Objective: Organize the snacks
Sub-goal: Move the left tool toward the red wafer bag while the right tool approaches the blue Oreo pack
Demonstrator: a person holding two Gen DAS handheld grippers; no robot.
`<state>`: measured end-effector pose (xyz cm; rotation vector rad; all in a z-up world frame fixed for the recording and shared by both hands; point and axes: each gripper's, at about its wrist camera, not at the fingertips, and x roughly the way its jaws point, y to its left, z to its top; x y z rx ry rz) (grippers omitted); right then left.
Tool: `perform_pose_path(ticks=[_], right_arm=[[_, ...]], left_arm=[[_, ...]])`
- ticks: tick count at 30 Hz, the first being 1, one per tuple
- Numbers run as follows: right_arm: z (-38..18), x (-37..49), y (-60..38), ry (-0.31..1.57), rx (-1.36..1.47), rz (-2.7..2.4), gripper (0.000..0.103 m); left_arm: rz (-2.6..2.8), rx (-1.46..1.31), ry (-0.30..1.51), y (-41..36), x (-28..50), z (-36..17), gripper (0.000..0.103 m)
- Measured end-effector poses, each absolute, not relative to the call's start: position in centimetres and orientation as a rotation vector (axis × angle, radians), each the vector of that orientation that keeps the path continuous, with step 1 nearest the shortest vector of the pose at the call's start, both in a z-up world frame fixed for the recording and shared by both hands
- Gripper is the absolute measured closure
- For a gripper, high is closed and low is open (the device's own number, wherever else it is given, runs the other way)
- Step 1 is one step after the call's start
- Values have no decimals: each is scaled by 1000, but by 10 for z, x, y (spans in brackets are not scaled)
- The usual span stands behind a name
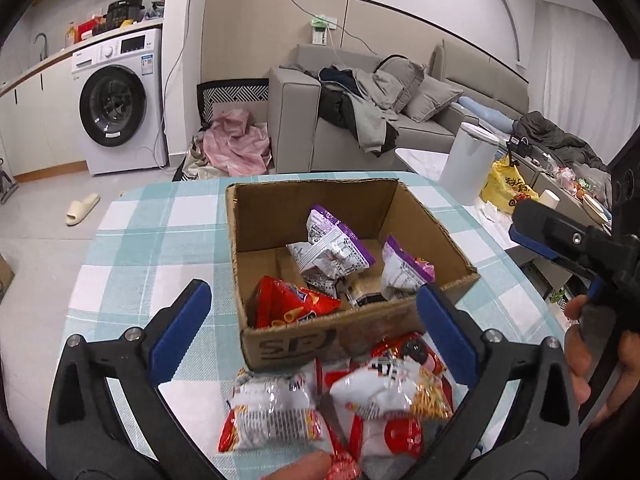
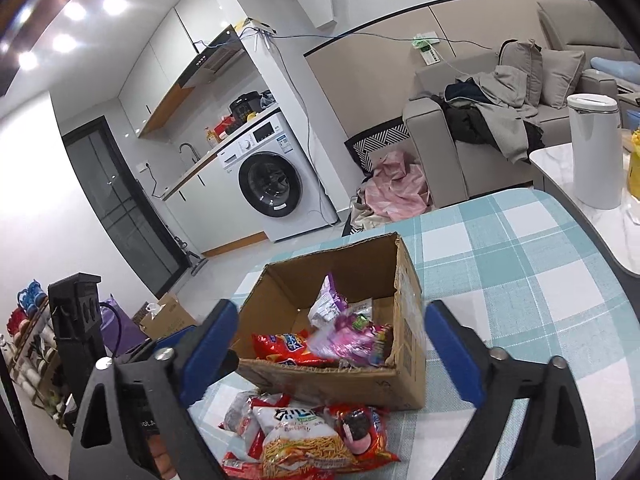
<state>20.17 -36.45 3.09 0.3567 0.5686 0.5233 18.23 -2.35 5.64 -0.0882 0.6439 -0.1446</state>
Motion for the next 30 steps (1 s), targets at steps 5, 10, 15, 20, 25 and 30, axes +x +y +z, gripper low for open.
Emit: perform_pose_path(ticks=[5, 10, 15, 20, 25, 30], right_arm=[[32, 187, -361, 586, 305, 518, 1], [29, 174, -353, 612, 254, 528, 0], [22, 159, -342, 633, 203, 535, 0], [16, 148, -335, 652, 155, 535, 0], [5, 138, -331, 695, 112, 529, 0], [-6, 129, -328, 725, 74, 523, 0]], left_arm=[[-140, -71, 624, -23, 157, 64, 1], [-134, -75, 613, -20, 134, 67, 1], [-120, -72, 612, -15, 112, 66, 1], [-108, -70, 627, -10, 92, 58, 1], [-106, -90, 644, -5, 79, 51, 1], [-93, -66, 663, -7, 69, 42, 1]])
